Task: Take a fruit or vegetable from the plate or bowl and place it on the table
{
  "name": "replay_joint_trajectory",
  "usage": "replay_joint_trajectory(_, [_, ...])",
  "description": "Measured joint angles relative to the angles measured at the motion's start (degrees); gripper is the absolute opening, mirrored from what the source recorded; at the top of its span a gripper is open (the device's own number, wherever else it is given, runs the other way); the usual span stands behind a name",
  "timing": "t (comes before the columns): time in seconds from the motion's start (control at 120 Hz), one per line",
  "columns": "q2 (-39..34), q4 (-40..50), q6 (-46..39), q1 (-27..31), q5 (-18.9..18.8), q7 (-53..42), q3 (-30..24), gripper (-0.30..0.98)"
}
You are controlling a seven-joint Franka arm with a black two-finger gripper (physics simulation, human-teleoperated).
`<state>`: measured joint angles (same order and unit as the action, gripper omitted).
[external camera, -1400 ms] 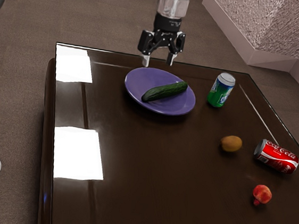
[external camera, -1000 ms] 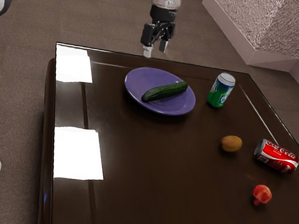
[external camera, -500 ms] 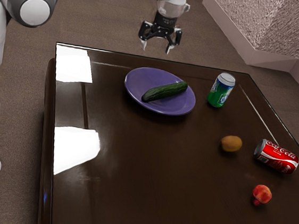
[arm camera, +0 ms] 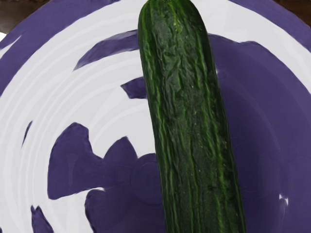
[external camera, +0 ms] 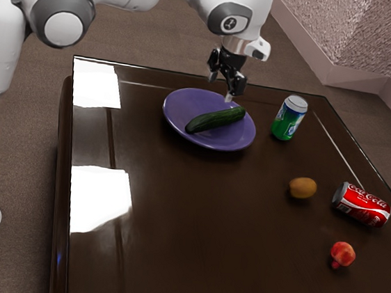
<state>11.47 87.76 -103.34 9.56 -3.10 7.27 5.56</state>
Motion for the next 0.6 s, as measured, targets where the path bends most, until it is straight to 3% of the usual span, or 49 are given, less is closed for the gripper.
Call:
replay_joint_trajectory(0.217, [3.0,0.0,-4.3,1.2,3.7,-13.9,-0.2,0.69])
replay_joint_trajectory(0.408, [3.1,1.2,-6.0,2.6,12.3,-19.1,0.3,0.69])
replay_joint_trajectory(0.6, [1.2,7.5,-9.2,2.8,14.2,-22.0,0.4,0.69])
